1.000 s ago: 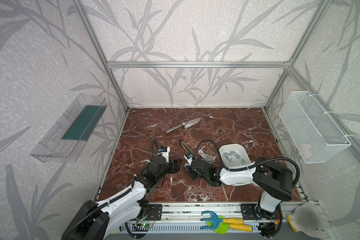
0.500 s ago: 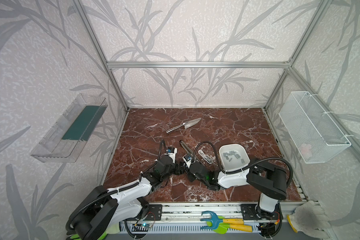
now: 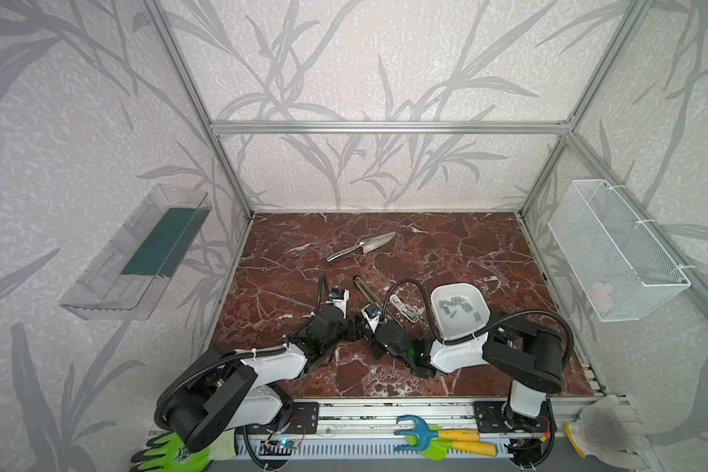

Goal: Load the staples into the stapler

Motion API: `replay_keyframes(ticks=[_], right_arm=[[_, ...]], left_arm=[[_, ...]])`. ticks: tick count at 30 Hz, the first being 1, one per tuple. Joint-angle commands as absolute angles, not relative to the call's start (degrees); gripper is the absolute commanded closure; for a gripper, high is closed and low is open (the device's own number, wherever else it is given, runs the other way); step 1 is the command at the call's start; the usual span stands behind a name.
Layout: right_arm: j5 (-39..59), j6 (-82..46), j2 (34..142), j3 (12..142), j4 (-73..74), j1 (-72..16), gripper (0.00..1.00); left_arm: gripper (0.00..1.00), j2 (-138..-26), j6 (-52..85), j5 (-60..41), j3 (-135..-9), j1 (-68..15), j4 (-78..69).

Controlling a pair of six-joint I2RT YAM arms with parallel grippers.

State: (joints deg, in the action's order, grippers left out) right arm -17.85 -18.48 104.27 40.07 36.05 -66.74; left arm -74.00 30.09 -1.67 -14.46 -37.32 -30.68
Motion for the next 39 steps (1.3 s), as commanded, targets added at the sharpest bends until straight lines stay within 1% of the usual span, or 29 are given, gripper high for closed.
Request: replay_keyframes(ticks=[1,12,18,22,24,26,28,30,33,36,39], right_arm=[[-15.9,-19.0,107.3,38.7,33.2,-67.8,0.75],[-17.2,-19.9,109.4,38.2,34.2,-68.6,0.76],[-17.4,-21.7,112.5,36.5,38.1,-68.8,0.77],[-17.4,-21.6,112.6,36.1,39.5,-69.0,0.77],[-17.5,-21.1,111.5,36.8,38.2,-69.1,0.77],[-17.7,-20.6,110.6,38.3,36.0,-69.1,0.75],[-17.7,-19.9,110.4,40.2,33.8,-69.1,0.74],[-17.5,-19.6,110.4,41.9,32.0,-69.0,0.72],[-18.1,-19.2,110.6,43.5,30.8,-69.0,0.7],[-18.9,-18.8,110.7,44.1,30.8,-69.0,0.61],[-18.8,-18.9,110.6,44.1,30.7,-69.0,0.55]], left_arm=[[0.27,-75.0,29.4,-2.4,-13.5,-37.9,-33.3],[0.28,-81.9,30.3,-2.2,-10.8,-38.0,-41.7],[0.29,-87.1,30.2,-2.1,-10.6,-38.6,-46.7],[0.29,-87.1,29.8,-1.4,-10.5,-38.5,-48.2],[0.3,-85.0,29.1,-1.2,-11.5,-38.5,-45.4],[0.29,-81.3,28.4,-0.1,-13.6,-38.5,-38.5],[0.28,-76.4,27.8,2.4,-15.5,-38.5,-30.7],[0.25,-72.0,29.6,7.2,-16.7,-38.4,-24.0],[0.22,-68.1,28.8,10.0,-18.7,-37.7,-16.6],[0.21,-66.6,29.1,11.0,-19.9,-37.0,-12.3],[0.2,-65.1,29.4,11.2,-19.7,-36.3,-11.7]])
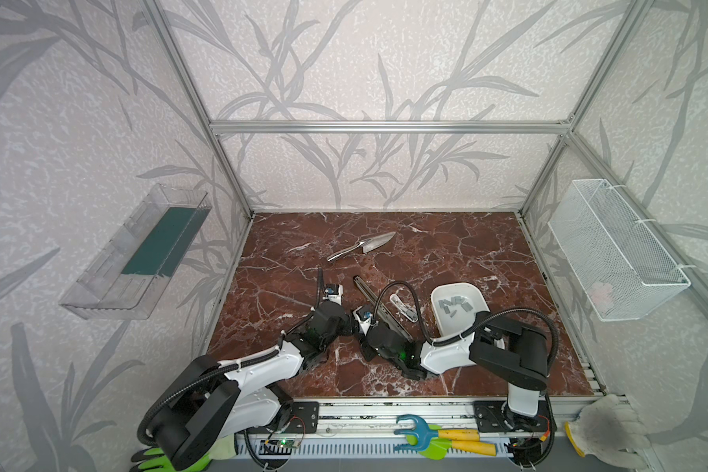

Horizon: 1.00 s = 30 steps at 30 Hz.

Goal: Load the staples into the stapler

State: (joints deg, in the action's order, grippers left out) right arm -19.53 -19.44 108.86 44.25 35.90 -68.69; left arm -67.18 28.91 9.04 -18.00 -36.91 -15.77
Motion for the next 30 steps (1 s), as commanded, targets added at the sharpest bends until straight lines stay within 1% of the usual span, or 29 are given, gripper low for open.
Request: replay_keyframes(ticks=[1,7,8,11,19,24,27,30], right_arm=[[-18.7,-18.9,110.6,44.2,30.6,-69.1,0.54],[-18.3,-19.5,111.7,44.9,30.6,-69.1,0.54],[-18.3,-19.5,112.0,45.1,31.0,-69.0,0.55],[-18.1,-19.0,113.7,46.6,31.7,-69.1,0.63],[-16.7,-17.6,121.7,57.2,28.7,-69.0,0.69],[-15.3,-17.6,125.7,63.5,26.5,-69.0,0.7],[-14.6,-17.6,126.2,65.8,25.6,-68.9,0.69],[-13.9,-17.0,125.0,66.8,24.4,-68.8,0.65]], left_arm=[[0.2,-64.6,29.4,11.0,-19.7,-35.9,-11.3],[0.19,-60.9,31.3,10.5,-20.9,-32.0,-6.4],[0.19,-60.1,31.6,10.2,-21.0,-31.1,-5.6],[0.17,-56.8,32.1,10.1,-21.2,-28.6,-3.0],[0.16,-48.2,33.3,8.8,-20.7,-23.6,3.0],[0.15,-44.3,33.4,8.4,-20.9,-21.6,5.5],[0.13,-43.5,33.3,8.0,-21.9,-20.7,7.0],[0.11,-43.4,33.4,7.1,-23.0,-20.6,7.6]])
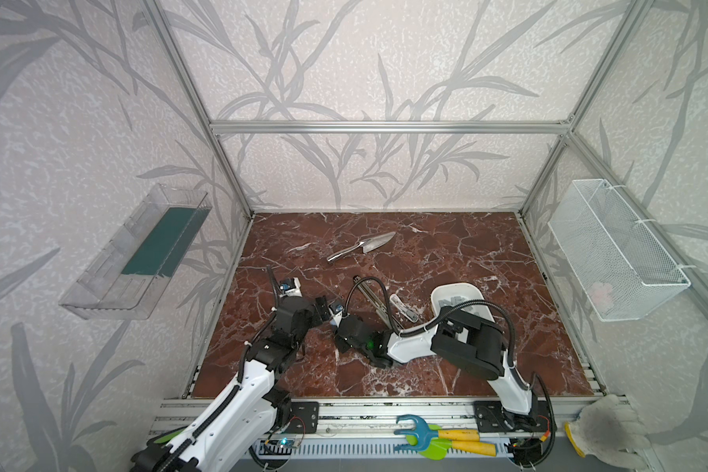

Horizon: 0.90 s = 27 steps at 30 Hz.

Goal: Load the staples into the stapler

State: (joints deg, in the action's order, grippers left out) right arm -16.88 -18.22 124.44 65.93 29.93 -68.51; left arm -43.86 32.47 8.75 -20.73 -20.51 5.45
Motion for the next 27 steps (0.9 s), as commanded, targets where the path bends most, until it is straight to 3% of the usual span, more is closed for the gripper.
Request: replay_keyframes(ticks=[1,3,6,14,20,27], right_arm=[[-13.9,-16.8,124.3,66.9,24.0,-68.8,0.61],[-14.1,-16.3,122.3,66.8,23.1,-68.9,0.49],[-14.4,-16.1,118.3,65.2,22.1,-68.8,0.43],[-15.8,-16.2,98.5,52.0,19.0,-68.9,0.4],[-27.6,-18.7,80.5,37.4,14.4,-68.5,0.35],[-25.9,-22.7,75.2,26.4,14.6,-64.2,0.37]], left_arm=[[0.1,-43.3,33.8,7.0,-23.2,-20.6,7.7],[0.06,-43.2,34.5,6.9,-23.6,-20.6,7.7],[0.01,-43.4,35.4,6.9,-24.2,-20.5,8.0],[0.01,-43.5,31.9,-3.2,-23.9,-20.6,3.0],[0.02,-47.8,31.4,-12.8,-23.4,-21.3,-4.2],[0.03,-60.6,31.3,-10.1,-27.0,-27.7,-11.7]])
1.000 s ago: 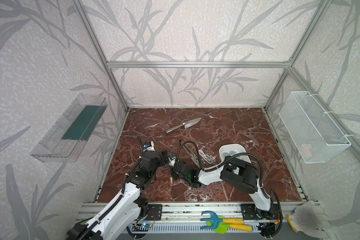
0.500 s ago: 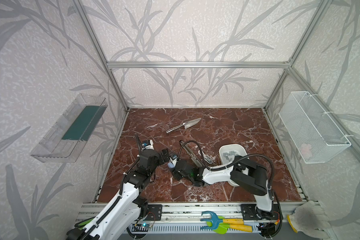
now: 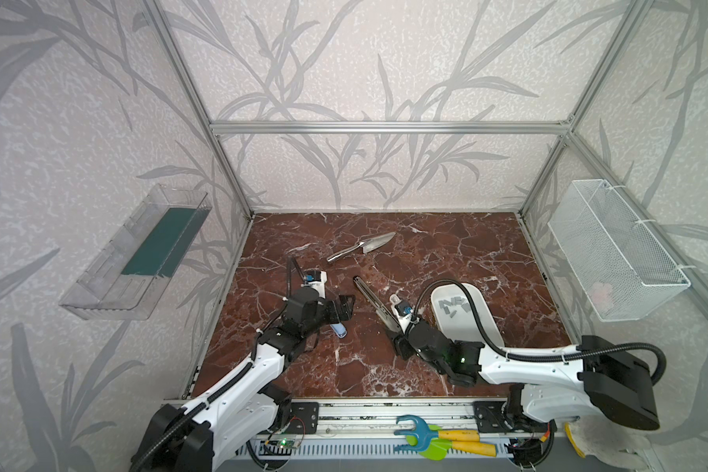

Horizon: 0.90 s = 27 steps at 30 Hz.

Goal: Load the staples into the stapler

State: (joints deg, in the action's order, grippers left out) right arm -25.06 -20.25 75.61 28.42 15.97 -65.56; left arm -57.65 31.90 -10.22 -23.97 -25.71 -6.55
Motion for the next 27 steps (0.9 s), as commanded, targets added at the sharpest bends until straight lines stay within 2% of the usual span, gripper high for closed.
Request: replay_keyframes(ticks=[1,7,13,27], right_arm=[[-25.9,-23.0,75.5,25.4,14.8,-63.8,0.37],[-21.7,-21.9,78.7,21.4,21.5,-60.3,0.37],[-17.2,-19.2,82.7,24.0,22.3,-60.0,0.4],[-16.9,-17.7,88.1,26.3,25.5,-60.1,0.71]], left_arm=[[0.03,-62.6,30.9,-9.7,-28.1,-28.8,-11.7],[0.03,-69.9,30.2,-7.4,-31.2,-33.0,-13.0],[0.03,-73.3,30.7,-7.7,-32.2,-33.7,-14.8],[0.04,-78.9,34.7,-6.0,-31.4,-33.8,-19.4]])
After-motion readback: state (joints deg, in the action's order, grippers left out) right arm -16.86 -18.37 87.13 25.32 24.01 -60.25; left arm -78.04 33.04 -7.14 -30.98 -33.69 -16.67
